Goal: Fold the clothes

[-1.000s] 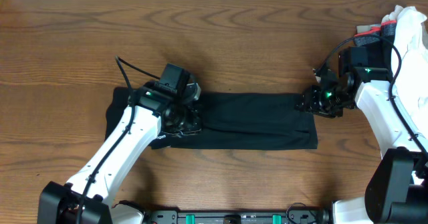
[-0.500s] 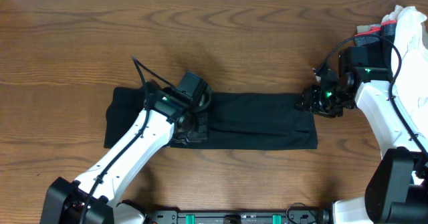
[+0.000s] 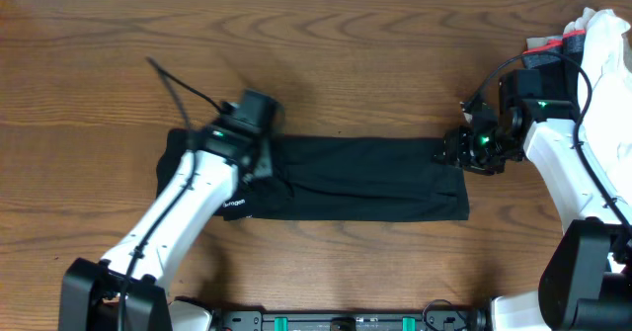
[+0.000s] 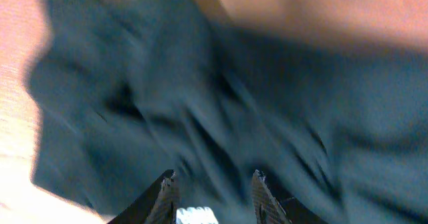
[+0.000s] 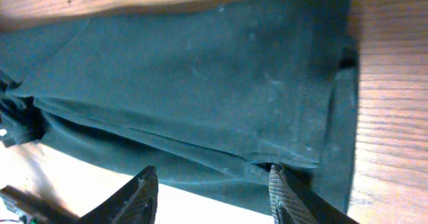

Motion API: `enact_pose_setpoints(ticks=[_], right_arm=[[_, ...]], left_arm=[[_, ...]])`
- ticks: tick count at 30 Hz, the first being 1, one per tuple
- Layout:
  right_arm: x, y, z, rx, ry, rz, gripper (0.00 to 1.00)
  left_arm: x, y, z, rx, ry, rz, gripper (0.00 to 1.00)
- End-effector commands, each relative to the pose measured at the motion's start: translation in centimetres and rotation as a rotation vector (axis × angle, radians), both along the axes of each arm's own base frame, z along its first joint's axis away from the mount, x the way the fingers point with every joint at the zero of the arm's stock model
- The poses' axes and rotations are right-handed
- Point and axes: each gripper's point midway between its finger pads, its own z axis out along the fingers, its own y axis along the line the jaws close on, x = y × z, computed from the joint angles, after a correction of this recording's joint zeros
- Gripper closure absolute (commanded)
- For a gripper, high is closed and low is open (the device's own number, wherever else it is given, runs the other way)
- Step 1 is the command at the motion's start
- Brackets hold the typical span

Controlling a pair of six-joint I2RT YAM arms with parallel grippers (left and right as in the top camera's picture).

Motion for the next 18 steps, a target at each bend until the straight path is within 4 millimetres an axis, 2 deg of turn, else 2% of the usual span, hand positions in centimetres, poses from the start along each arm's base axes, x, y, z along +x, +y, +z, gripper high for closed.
enact_pose_setpoints(ticks=[1, 4, 8, 11, 14, 18], right_arm=[[0.2, 1.5, 0.9, 0.027, -0.033, 0.055, 0.47], [0.2, 2.0, 0.9, 0.027, -0.039, 0.073, 0.47], [0.1, 2.3, 0.9, 0.027, -0.040, 0.081, 0.46], [0.1, 2.3, 0.9, 0.027, -0.040, 0.081, 0.46], [0.1, 2.3, 0.9, 0.027, -0.039, 0.080, 0.46], [0.1, 2.3, 0.9, 0.027, -0.037, 0.080, 0.46]], left_arm=[[2.3, 3.3, 0.5, 0.024, -0.052, 0.047, 0.62], [4.0, 3.8, 0.0, -0.071, -0.071, 0.017, 0.62], [4.7, 6.0, -1.9, -0.077, -0.045, 0.070, 0.62], [5.4, 5.4, -3.6, -0.154, -0.011, -0.016, 0.66], [5.4, 5.5, -5.3, -0.170, 0.025, -0.023, 0.67], [5.4, 5.5, -6.4, -0.166, 0.051, -0.031, 0.68]])
